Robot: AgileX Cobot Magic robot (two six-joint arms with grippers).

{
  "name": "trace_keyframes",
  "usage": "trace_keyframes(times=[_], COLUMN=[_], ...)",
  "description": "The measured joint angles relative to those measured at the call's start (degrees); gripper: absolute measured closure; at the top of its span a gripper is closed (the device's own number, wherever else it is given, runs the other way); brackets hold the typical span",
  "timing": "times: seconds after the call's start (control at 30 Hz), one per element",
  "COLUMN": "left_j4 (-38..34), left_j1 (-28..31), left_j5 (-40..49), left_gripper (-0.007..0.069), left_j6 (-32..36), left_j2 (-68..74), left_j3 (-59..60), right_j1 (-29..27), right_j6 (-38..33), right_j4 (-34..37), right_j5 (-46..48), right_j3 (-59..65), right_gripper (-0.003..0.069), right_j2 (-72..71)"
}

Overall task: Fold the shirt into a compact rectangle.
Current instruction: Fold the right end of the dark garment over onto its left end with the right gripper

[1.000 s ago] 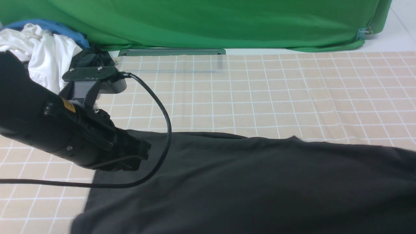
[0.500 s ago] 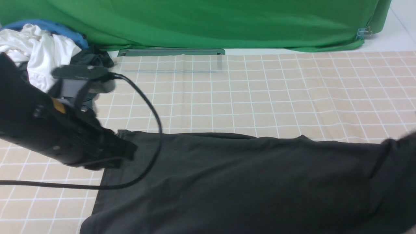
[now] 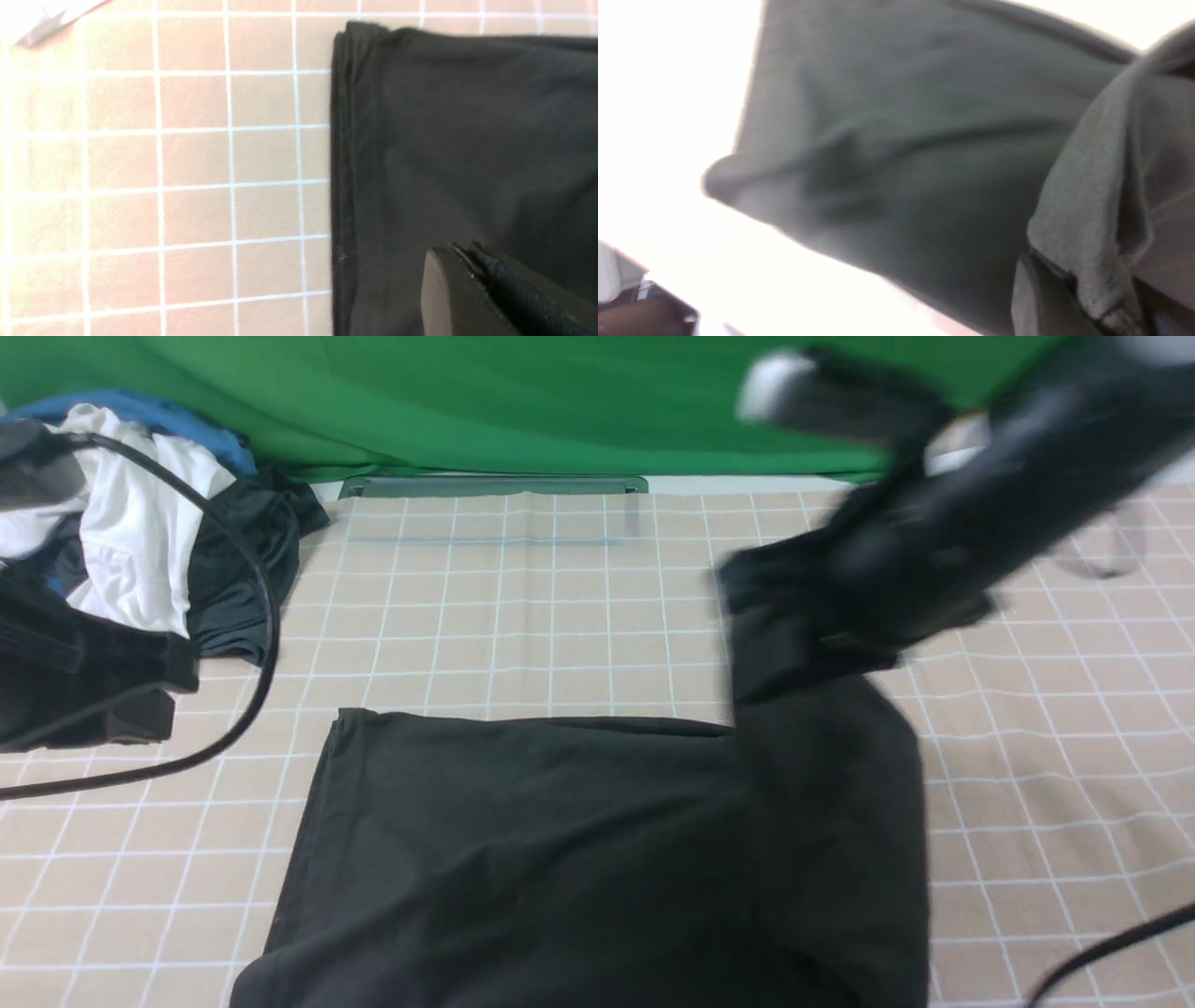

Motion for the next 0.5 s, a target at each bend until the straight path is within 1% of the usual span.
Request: trace_keyframes(times=[0.03, 0.2, 0.33, 0.37, 0.5], left_j4=[-0.58, -1.61, -1.68, -1.78, -1.78], left_j1=[0.07, 0.07, 0.07, 0.07, 0.07], left_j5=[-0.09, 0.13, 0.65, 0.72, 0.72], left_gripper=[0.0606, 0.0606, 0.0606, 0.0606, 0.0606], left_j6=[0.23, 0.35, 0.61, 0.65, 0.65], left_j2=[-0.87, -2.27, -2.33, -2.33, -2.33], left_j3=[0.00, -0.02, -0.02, -0.02, -0.02], right_j1=[2.94, 8.84, 11.15, 12.37, 15.05], right_j6=[0.48, 1.38, 1.38, 1.40, 1.40], right_j4=[0.98, 4.59, 7.14, 8.12, 9.38], right_j5=[-2.04, -7.48, -10.00, -11.53, -14.16], right_j3=[-1.85, -7.28, -10.90, -12.85, -17.27], right_gripper=[0.0543, 0.0543, 0.0543, 0.0538, 0.0511], right_j2=[3.37, 13.25, 19.18, 22.47, 28.35])
